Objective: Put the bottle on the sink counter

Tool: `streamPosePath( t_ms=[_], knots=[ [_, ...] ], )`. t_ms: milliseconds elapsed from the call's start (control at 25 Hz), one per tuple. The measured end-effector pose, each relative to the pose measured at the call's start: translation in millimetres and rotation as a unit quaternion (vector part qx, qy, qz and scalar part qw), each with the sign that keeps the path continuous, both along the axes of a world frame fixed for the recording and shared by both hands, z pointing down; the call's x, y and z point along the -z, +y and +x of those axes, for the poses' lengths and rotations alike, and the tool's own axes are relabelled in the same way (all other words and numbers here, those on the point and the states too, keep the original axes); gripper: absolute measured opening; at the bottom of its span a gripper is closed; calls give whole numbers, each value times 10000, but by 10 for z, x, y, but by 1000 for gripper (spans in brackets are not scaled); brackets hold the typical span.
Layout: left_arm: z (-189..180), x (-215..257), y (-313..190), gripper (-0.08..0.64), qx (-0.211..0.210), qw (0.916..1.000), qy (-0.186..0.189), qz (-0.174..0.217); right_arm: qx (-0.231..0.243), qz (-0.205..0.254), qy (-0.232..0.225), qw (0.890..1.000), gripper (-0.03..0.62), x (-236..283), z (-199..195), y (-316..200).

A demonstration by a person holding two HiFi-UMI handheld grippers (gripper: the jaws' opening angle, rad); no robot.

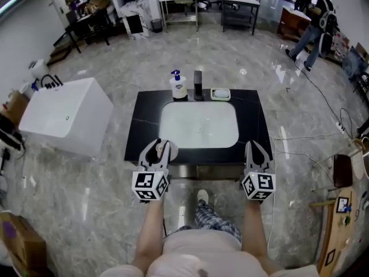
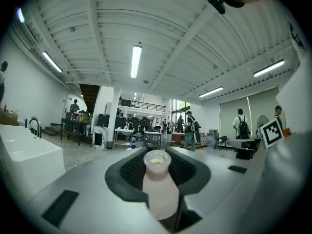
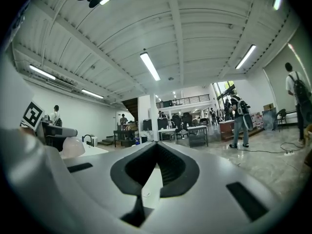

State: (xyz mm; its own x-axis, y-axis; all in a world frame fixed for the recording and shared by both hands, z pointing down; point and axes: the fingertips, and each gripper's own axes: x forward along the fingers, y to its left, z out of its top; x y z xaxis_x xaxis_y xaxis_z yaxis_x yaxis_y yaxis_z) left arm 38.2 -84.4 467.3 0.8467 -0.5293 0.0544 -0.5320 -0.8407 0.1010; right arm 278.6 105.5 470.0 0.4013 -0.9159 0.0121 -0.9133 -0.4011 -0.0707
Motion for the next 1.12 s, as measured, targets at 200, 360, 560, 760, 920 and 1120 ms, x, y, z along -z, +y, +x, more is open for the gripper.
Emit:
streamPosePath(
  t_ms=[200, 360, 560, 760, 920, 1120],
  knots=[
    [473, 41, -636, 132, 193, 9998, 22, 36, 255, -4, -2, 9997, 15, 8, 524, -789],
    [750, 62, -1069, 133, 350, 9994, 5, 44, 452, -3, -40, 9990, 15, 32, 801, -1318],
    [896, 82, -1441, 132, 477, 9989, 2, 0, 645, -1, -11, 9979, 14, 109, 921, -1802],
    [941, 73, -1721, 133, 489, 9988, -37, -36, 691, 4, -11, 9976, 15, 154, 968, -2144],
    [898, 42, -1955, 133, 591, 9982, -63, -60, 832, -27, -8, 9965, 15, 147, 928, -2445],
    [762, 30, -2288, 133, 763, 9970, -54, -74, 1192, 30, 11, 9929, 15, 199, 673, -2957]
  ],
)
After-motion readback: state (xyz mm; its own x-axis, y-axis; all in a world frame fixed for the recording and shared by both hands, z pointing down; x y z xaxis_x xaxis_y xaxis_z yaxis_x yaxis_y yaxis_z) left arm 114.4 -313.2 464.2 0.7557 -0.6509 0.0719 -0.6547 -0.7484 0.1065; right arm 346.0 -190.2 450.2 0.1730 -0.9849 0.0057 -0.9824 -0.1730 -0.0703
